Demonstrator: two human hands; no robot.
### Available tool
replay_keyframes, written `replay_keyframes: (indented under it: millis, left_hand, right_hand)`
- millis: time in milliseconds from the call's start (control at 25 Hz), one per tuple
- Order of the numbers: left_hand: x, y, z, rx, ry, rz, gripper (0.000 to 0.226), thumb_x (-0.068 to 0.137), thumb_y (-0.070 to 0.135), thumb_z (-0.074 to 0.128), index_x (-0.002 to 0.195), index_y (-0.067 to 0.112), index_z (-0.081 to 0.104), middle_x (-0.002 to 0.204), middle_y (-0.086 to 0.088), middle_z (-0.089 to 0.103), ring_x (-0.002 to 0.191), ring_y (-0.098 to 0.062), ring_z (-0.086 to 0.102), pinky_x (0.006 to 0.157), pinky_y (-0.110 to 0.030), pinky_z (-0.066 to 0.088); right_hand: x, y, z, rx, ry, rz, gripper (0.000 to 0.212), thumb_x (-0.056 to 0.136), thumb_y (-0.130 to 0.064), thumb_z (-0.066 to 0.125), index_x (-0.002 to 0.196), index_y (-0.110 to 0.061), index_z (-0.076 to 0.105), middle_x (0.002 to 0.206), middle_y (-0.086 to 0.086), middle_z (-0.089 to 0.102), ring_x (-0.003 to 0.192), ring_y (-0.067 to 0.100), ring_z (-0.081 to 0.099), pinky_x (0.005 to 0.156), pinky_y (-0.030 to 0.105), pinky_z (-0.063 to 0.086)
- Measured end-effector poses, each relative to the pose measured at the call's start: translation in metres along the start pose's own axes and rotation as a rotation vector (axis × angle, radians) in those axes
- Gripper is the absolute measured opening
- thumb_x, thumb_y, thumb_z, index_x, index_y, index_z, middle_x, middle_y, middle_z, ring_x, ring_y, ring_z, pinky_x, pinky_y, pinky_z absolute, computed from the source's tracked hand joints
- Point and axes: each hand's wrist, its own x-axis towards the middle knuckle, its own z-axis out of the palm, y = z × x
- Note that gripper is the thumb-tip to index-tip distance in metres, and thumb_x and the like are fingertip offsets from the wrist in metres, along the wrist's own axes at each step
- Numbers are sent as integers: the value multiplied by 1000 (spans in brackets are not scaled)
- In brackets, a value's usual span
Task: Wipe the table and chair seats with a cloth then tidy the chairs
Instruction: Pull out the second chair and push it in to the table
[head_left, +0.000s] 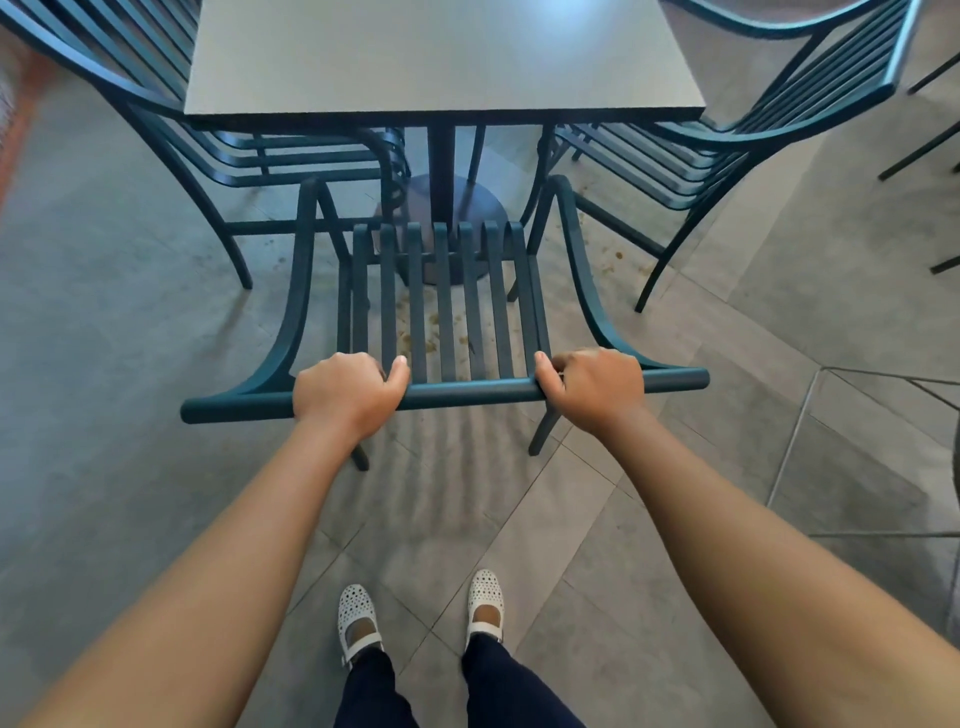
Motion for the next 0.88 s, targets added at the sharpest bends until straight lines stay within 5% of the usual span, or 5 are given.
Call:
replay_keyframes:
  millis: [880]
  left_hand:
    - [49,23,-13,-73,81,-31,55,94,45,31,60,16,64,52,-2,57,47,-15,50,44,-21,28]
  right_hand:
    - [62,25,-4,71,145,-71,65,85,-54,13,63,-20,64,55,-4,55,50,12,48,43,21,18]
